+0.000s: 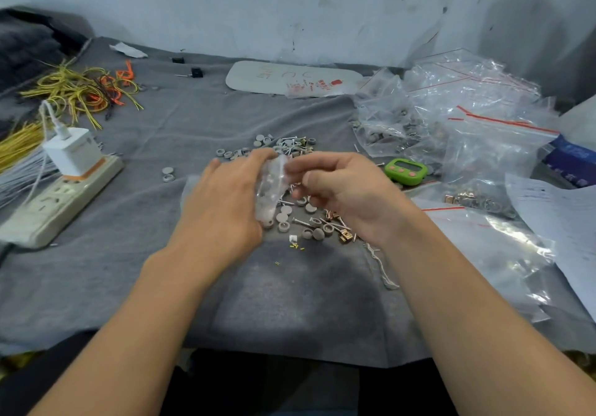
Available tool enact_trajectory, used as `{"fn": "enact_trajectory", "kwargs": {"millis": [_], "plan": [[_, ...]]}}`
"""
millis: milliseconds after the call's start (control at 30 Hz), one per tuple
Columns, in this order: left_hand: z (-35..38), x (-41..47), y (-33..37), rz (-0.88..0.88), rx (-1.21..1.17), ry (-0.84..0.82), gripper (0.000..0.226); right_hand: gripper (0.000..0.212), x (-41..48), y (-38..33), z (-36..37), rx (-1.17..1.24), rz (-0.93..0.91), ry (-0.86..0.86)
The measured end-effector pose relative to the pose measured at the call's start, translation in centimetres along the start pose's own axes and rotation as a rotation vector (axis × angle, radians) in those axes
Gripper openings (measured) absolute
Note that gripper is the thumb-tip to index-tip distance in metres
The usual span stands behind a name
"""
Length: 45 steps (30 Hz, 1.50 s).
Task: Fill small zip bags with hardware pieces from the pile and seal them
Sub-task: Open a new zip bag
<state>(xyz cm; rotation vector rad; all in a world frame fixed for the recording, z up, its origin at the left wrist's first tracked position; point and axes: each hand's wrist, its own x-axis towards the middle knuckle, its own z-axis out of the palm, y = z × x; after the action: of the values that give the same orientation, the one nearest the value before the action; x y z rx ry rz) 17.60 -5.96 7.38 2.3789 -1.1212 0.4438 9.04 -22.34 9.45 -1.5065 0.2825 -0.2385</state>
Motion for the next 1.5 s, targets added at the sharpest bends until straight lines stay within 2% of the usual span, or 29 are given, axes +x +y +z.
{"fn": "enact_trajectory", "kwargs": {"millis": [100, 200, 267, 400, 467, 600, 800, 967, 1033, 1100, 1167, 1233, 1267, 1333, 1400, 1500], "plan": [[0.1, 0.2, 0.5, -0.019, -0.095, -0.066, 0.087, 0.042, -0.2, 0.2, 1.4, -0.207, -0.004, -0.105], [0.0, 0.3, 0.4, -0.075, -0.109, -0.114, 0.093, 0.045, -0.3, 0.5, 2.5, -0.173, 0.039, -0.189], [-0.2, 0.2, 0.4, -0.103, -0.135, -0.121, 0.096, 0.042, -0.3, 0.6, 2.8, -0.189, 0.061, -0.147], [0.0, -0.2, 0.6, -0.127, -0.163, -0.163, 0.112, 0.018, -0.4, 0.6, 3.0, -0.221, 0.011, 0.030], [0.0, -0.3, 0.4, -0.154, -0.153, -0.208, 0.118, 0.011, -0.5, 0.5, 2.5, -0.258, 0.025, 0.006], [-0.1, -0.4, -0.1, -0.187, -0.051, -0.187, 0.111, 0.007, -1.2, 0.5, 1.7, -0.309, 0.034, -0.050], [-0.6, -0.6, -0.5, -0.185, 0.010, -0.218, 0.113, 0.027, -1.5, 1.2, 0.7, -0.318, -0.010, 0.004], [0.0, -0.8, 0.8, -0.072, -0.050, -0.296, 0.120, 0.027, -1.6, 2.2, 1.3, -0.384, -0.047, 0.045], [0.5, -1.0, 1.4, -0.084, -0.058, -0.264, 0.112, 0.026, -1.8, 2.2, 1.6, -0.381, -0.072, 0.031], [0.9, -1.1, 1.4, -0.144, -0.066, -0.208, 0.096, 0.023, -1.9, 1.7, 1.3, -0.352, -0.075, 0.032], [1.2, -1.1, 1.2, -0.201, -0.080, -0.169, 0.090, 0.028, -1.8, 1.2, 0.2, -0.499, -0.082, 0.186], [1.4, -1.1, 0.9, -0.220, -0.072, -0.169, 0.099, 0.030, -1.4, 1.3, -1.2, -0.858, -0.101, 0.326], [1.4, -1.1, 0.9, -0.217, -0.062, -0.183, 0.106, 0.022, -1.4, 1.3, -1.6, -1.041, -0.082, 0.312], [1.4, -1.0, 1.1, -0.216, -0.080, -0.259, 0.118, 0.007, -1.7, 1.6, -1.2, -1.258, -0.001, 0.198], [1.0, -0.8, 1.3, -0.250, -0.161, -0.397, 0.130, 0.015, -2.1, 2.0, -0.6, -1.328, 0.035, 0.141], [0.4, -0.5, 1.5, -0.274, -0.256, -0.540, 0.140, 0.016, -2.4, 2.1, -0.4, -1.386, -0.028, 0.147]]}}
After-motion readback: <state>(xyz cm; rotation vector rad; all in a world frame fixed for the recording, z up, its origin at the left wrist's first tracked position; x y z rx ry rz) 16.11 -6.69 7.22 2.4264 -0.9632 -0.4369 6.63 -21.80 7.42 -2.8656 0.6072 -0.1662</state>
